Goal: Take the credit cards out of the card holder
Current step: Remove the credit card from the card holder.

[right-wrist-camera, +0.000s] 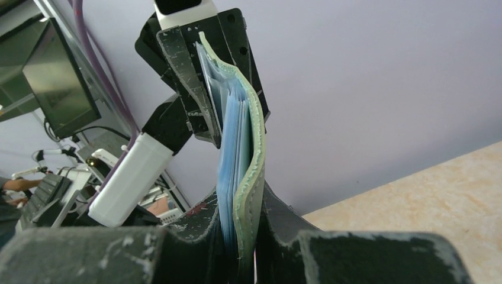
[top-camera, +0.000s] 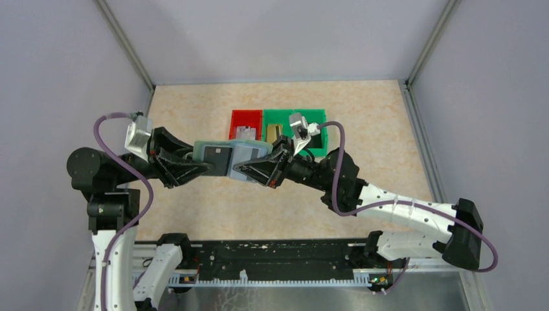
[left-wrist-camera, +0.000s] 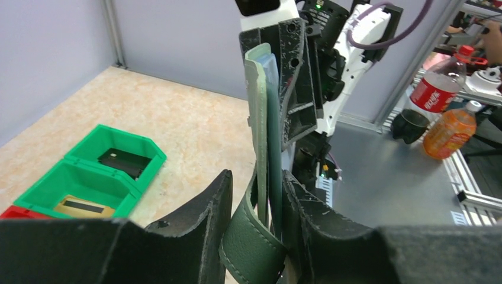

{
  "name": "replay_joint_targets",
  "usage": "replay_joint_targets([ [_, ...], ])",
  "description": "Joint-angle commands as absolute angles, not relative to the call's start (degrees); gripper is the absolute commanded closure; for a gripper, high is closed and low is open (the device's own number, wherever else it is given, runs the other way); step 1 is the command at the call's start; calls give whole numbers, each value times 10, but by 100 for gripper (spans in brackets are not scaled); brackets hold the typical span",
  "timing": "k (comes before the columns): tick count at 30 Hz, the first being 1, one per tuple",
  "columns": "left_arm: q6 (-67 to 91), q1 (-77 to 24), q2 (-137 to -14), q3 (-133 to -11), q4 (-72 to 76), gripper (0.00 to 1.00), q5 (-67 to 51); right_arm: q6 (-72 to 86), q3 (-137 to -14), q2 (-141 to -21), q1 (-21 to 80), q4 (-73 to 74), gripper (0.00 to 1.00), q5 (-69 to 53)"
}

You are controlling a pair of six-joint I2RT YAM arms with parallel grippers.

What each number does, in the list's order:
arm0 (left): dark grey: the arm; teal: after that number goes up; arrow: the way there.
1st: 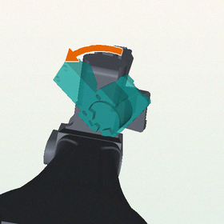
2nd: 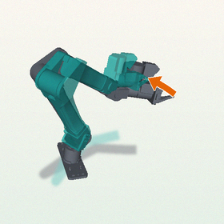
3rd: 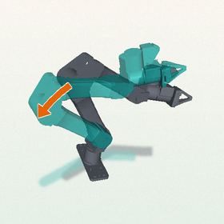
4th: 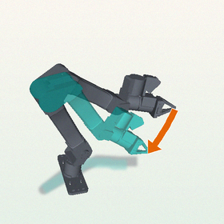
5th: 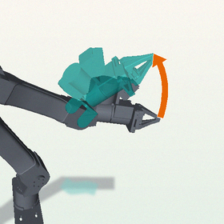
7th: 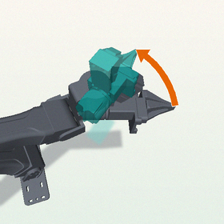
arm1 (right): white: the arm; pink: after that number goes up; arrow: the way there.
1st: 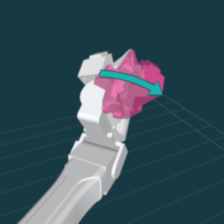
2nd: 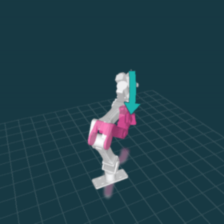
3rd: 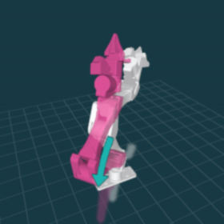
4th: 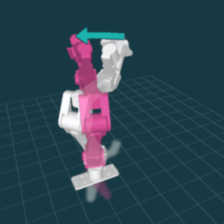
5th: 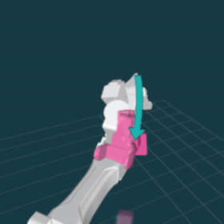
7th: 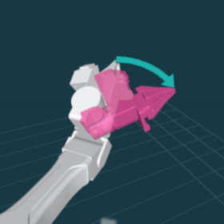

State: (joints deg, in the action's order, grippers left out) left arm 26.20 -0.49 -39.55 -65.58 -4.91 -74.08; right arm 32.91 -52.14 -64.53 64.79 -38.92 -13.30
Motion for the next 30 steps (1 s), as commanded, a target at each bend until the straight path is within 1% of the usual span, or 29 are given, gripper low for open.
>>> replay_joint_targets([
  [1, 346, -4, -392, -640, 37, 60, -781, 357, -523, -643, 640, -459, 100, -170],
  [5, 382, -4, -396, -630, 67, 63, -785, 370, -523, -652, 639, -481, 100, -185],
  [10, 451, -4, -398, -606, 138, 67, -783, 384, -525, -665, 639, -509, 100, -198],
  [15, 483, -4, -400, -599, 164, 67, -785, 388, -518, -669, 640, -517, 100, -203],
  [17, 503, -4, -401, -592, 184, 69, -787, 387, -516, -669, 639, -519, 100, -202],
  [19, 518, -4, -403, -588, 202, 76, -790, 386, -514, -669, 639, -519, 100, -200],
  [22, 517, -4, -405, -591, 205, 95, -793, 387, -514, -669, 638, -515, 100, -197],
  [23, 516, -4, -406, -593, 204, 99, -795, 389, -514, -668, 636, -512, 100, -196],
  [24, 514, -4, -408, -595, 202, 100, -797, 391, -514, -667, 634, -510, 98, -196],
  [28, 501, -4, -411, -604, 184, 100, -796, 416, -505, -660, 613, -511, 82, -200],
  [30, 473, -4, -413, -613, 151, 100, -788, 431, -503, -652, 594, -504, 72, -206],
])
